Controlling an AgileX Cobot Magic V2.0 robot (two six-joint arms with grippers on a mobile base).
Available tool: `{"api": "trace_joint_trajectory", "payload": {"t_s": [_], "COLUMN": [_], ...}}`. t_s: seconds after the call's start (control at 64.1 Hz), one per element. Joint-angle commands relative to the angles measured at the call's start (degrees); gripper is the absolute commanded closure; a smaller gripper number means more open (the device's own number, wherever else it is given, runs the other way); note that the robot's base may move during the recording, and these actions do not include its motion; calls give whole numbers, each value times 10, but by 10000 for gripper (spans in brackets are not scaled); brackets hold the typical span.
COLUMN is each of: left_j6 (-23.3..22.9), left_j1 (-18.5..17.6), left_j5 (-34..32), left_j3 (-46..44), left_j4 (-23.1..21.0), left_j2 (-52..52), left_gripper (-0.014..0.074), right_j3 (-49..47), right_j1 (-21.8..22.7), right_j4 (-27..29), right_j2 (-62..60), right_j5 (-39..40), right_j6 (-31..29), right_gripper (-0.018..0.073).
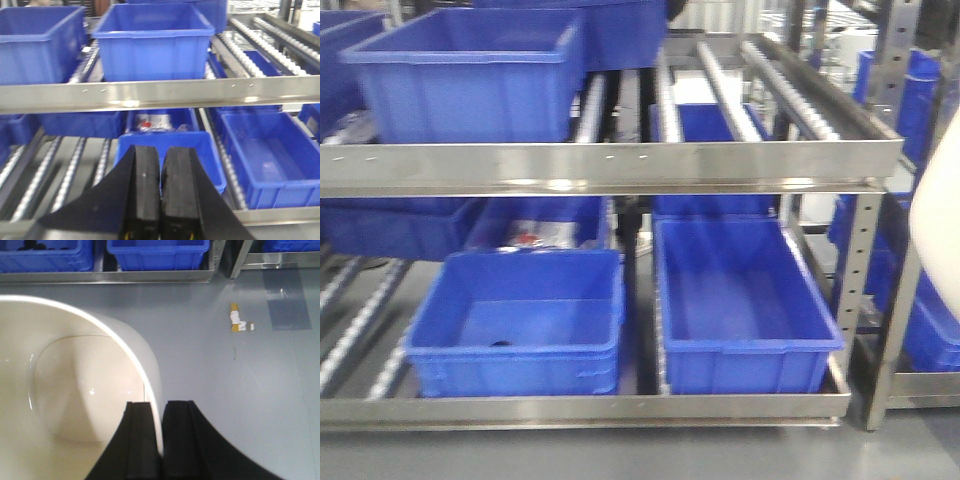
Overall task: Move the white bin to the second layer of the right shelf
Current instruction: 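Turn the base to face the roller shelf with blue crates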
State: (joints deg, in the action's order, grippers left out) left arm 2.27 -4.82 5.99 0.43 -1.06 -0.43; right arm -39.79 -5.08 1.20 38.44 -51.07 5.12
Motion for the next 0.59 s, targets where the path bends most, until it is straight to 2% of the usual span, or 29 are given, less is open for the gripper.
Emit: {"api": "trace_joint_trajectory", "payload": {"t_s": [0.0,0.577], "left_j6": [-3,-3], "left_j1": [0,0], "left_j5": [-48,-48], "left_j3": [17,17], "left_j4": [-4,-4], "left_j2": [-8,-8], "left_gripper": [512,512], "right_j3": [-15,-15], "right_j1": [3,3], "right_j4": [1,1], "right_j2": [-1,-1], "right_j5": [41,41], "right_j6": [-3,-3], "right_gripper": [505,505]}}
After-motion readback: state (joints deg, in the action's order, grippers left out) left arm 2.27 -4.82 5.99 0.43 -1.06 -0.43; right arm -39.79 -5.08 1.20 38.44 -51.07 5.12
